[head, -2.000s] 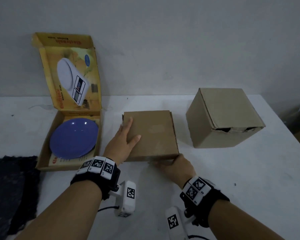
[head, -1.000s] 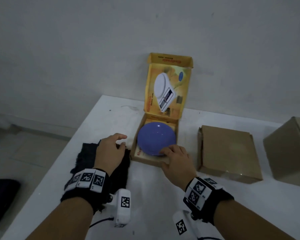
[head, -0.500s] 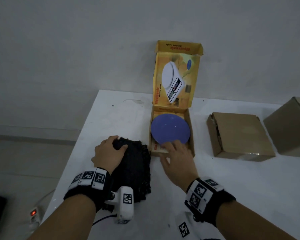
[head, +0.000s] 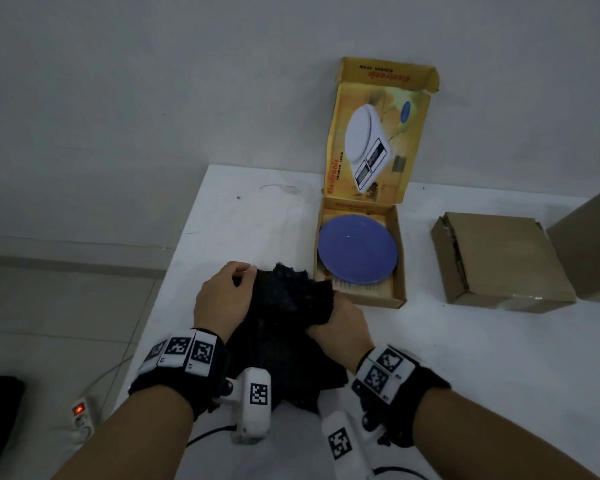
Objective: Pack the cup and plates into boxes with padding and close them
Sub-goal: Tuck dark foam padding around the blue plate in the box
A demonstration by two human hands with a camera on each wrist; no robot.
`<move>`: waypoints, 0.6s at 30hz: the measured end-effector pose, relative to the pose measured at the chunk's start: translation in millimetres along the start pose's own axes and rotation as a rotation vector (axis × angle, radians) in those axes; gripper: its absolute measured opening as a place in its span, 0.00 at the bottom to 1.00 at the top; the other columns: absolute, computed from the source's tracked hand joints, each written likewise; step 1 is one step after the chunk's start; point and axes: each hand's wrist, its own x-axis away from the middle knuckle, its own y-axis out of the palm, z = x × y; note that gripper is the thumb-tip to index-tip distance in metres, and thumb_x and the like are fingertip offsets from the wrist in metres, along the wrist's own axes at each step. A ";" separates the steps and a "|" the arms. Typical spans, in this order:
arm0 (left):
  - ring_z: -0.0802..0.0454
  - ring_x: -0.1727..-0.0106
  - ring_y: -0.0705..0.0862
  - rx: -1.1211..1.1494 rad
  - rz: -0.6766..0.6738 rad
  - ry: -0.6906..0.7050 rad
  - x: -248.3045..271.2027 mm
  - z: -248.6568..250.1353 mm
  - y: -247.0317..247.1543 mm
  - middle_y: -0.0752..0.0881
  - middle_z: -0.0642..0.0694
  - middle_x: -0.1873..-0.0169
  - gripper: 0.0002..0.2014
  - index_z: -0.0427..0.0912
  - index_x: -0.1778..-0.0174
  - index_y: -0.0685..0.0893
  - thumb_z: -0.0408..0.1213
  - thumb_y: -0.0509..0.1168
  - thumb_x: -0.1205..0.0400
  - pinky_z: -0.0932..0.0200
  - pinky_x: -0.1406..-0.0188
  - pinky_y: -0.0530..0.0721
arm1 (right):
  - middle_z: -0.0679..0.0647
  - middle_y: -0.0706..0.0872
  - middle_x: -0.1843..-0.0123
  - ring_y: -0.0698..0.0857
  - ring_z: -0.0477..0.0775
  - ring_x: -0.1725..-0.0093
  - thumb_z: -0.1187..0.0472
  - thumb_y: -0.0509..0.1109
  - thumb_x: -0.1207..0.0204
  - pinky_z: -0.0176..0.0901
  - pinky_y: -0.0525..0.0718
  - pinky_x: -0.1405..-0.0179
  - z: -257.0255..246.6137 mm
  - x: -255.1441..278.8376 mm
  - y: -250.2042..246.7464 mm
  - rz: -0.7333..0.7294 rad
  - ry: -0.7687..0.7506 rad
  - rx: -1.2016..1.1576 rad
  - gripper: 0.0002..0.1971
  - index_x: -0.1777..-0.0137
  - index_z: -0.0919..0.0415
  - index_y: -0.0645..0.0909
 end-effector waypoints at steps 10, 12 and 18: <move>0.45 0.49 0.83 -0.099 -0.496 -0.054 -4.2 35.0 36.7 0.85 0.42 0.50 0.16 0.40 0.50 0.83 0.51 0.61 0.17 0.57 0.55 0.77 | 0.56 0.82 0.61 0.84 0.59 0.53 0.66 0.75 0.35 0.52 0.85 0.50 66.0 6.0 -91.9 -0.038 0.141 0.128 0.11 0.64 0.56 0.73; 0.43 0.47 0.84 -0.110 -0.646 -0.073 -4.7 44.1 45.0 0.86 0.40 0.49 0.13 0.38 0.48 0.83 0.46 0.65 0.18 0.54 0.47 0.81 | 0.57 0.84 0.55 0.84 0.60 0.49 0.66 0.74 0.35 0.48 0.83 0.49 75.8 5.5 -105.8 -0.015 0.143 0.149 0.11 0.56 0.57 0.76; 0.46 0.46 0.84 -0.280 -0.829 -0.151 -6.3 66.2 60.2 0.85 0.43 0.43 0.30 0.42 0.39 0.83 0.64 0.64 0.24 0.56 0.45 0.82 | 0.53 0.76 0.45 0.77 0.57 0.44 0.57 0.75 0.39 0.51 0.77 0.46 83.0 14.4 -124.2 0.239 0.061 0.467 0.29 0.40 0.52 0.66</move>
